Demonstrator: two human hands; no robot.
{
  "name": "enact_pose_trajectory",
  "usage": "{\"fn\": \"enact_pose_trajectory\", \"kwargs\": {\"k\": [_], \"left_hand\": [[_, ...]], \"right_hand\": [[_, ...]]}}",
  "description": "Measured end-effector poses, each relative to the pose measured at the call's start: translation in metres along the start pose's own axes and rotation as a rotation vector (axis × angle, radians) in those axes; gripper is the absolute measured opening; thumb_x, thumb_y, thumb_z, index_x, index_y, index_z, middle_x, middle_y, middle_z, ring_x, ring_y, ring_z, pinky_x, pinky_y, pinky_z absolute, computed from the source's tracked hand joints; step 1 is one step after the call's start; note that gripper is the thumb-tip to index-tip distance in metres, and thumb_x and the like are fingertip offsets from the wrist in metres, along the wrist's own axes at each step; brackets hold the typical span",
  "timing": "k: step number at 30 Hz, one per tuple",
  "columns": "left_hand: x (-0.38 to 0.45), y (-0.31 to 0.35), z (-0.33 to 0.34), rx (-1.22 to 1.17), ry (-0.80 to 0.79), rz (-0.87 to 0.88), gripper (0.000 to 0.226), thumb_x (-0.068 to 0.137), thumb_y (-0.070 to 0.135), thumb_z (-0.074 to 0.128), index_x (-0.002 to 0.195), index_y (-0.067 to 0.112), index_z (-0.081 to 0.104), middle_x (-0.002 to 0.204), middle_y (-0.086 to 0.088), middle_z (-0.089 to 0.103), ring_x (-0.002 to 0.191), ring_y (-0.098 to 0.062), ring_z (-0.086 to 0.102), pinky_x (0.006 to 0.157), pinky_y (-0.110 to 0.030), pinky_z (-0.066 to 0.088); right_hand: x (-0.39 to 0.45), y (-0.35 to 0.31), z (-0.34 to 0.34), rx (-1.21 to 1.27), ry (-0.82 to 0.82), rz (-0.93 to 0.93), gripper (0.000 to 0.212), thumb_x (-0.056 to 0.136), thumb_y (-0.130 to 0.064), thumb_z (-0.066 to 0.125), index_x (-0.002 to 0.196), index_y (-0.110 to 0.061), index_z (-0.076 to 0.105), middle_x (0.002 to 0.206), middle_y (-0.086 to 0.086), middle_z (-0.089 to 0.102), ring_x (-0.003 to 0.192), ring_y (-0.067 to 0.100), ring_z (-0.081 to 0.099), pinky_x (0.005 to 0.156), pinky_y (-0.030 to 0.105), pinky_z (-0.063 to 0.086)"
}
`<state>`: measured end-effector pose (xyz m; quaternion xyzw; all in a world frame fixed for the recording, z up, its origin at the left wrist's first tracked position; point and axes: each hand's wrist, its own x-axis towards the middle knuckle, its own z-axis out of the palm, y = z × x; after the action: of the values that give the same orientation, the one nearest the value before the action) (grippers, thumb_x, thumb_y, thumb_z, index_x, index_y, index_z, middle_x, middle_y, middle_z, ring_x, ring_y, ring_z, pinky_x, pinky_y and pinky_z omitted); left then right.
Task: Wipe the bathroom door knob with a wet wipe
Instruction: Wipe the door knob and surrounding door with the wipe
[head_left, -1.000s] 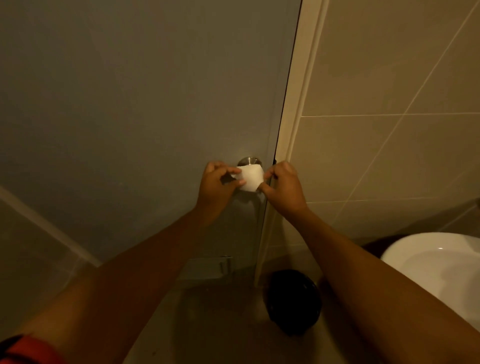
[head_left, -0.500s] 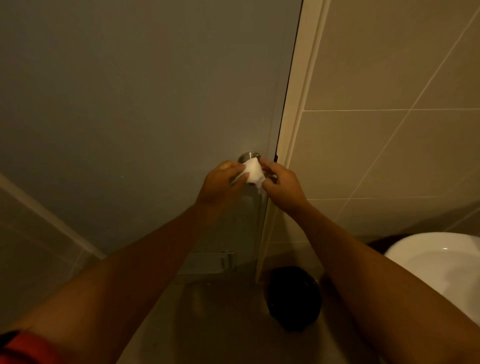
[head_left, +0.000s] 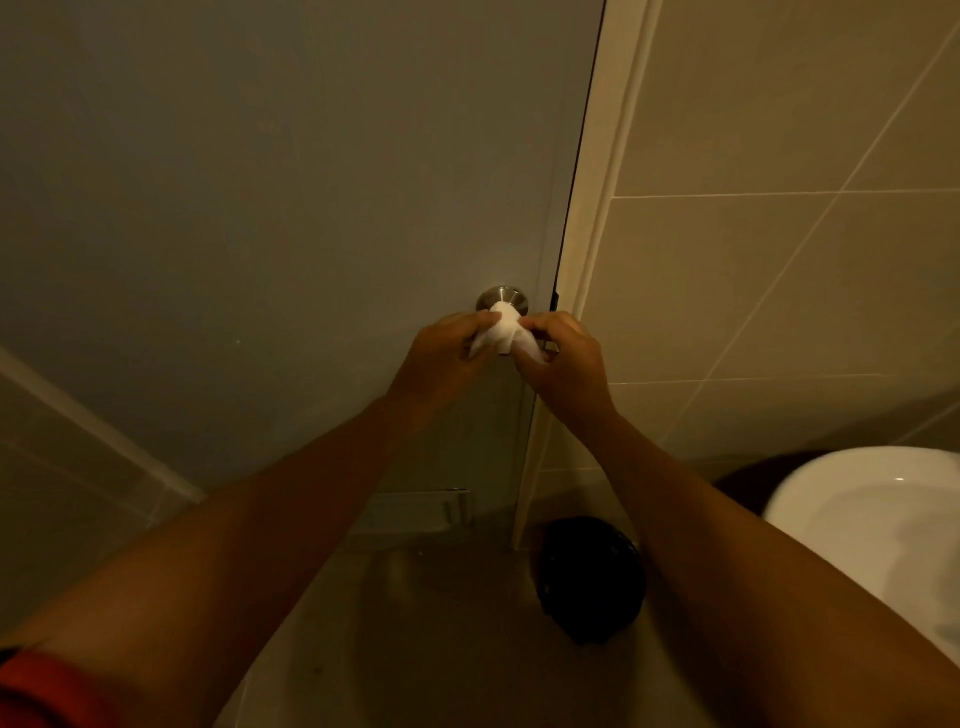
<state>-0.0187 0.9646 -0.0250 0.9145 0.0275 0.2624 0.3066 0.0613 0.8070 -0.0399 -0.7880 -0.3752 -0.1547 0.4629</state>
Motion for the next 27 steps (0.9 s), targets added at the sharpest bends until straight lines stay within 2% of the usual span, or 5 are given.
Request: {"fn": "enact_pose_trajectory", "kwargs": {"k": [8,13,18,23,27], "left_hand": [[0.007,0.001,-0.005,0.09,-0.071,0.15,0.041,0.089,0.014,0.065,0.13,0.008,0.06,0.119,-0.019,0.066,0.105,-0.029,0.065,0.089,-0.025,0.049],[-0.003,-0.003,0.0,-0.047,-0.006,-0.055,0.04,0.092,0.02,0.063,0.13,0.01,0.059,0.114,-0.014,0.069,0.095,-0.019,0.067,0.073,0.005,0.039],[-0.012,0.003,0.016,-0.258,0.048,-0.243,0.038,0.093,0.018,0.061,0.129,0.009,0.055,0.118,-0.014,0.068,0.106,-0.023,0.066,0.08,-0.013,0.05],[0.001,0.002,0.006,-0.158,0.115,-0.145,0.026,0.094,0.02,0.059,0.114,0.006,0.069,0.124,-0.014,0.06,0.108,-0.022,0.06,0.082,-0.013,0.048],[0.008,0.003,0.002,-0.065,0.095,-0.037,0.022,0.089,0.016,0.066,0.106,0.004,0.072,0.113,-0.014,0.067,0.1,-0.024,0.065,0.08,-0.014,0.049]], "right_hand": [[-0.01,-0.002,0.021,0.206,0.058,0.301,0.036,0.086,-0.021,0.076,0.118,-0.01,0.064,0.102,-0.007,0.065,0.084,0.003,0.062,0.07,0.005,0.05],[0.006,-0.004,0.007,0.098,-0.04,0.192,0.042,0.083,-0.019,0.079,0.12,-0.007,0.066,0.11,0.008,0.071,0.097,0.018,0.067,0.084,0.026,0.057],[0.017,-0.003,-0.011,0.112,-0.269,0.23,0.044,0.091,-0.02,0.067,0.133,-0.009,0.06,0.122,0.011,0.067,0.108,0.021,0.065,0.093,0.03,0.053],[0.007,-0.003,-0.009,0.303,-0.03,0.463,0.021,0.093,-0.023,0.066,0.103,-0.007,0.075,0.095,0.006,0.073,0.086,0.021,0.071,0.08,0.044,0.061],[0.001,-0.004,-0.003,0.194,0.079,0.352,0.018,0.083,-0.017,0.078,0.097,-0.006,0.076,0.094,0.005,0.073,0.083,0.017,0.07,0.079,0.037,0.061]]}}
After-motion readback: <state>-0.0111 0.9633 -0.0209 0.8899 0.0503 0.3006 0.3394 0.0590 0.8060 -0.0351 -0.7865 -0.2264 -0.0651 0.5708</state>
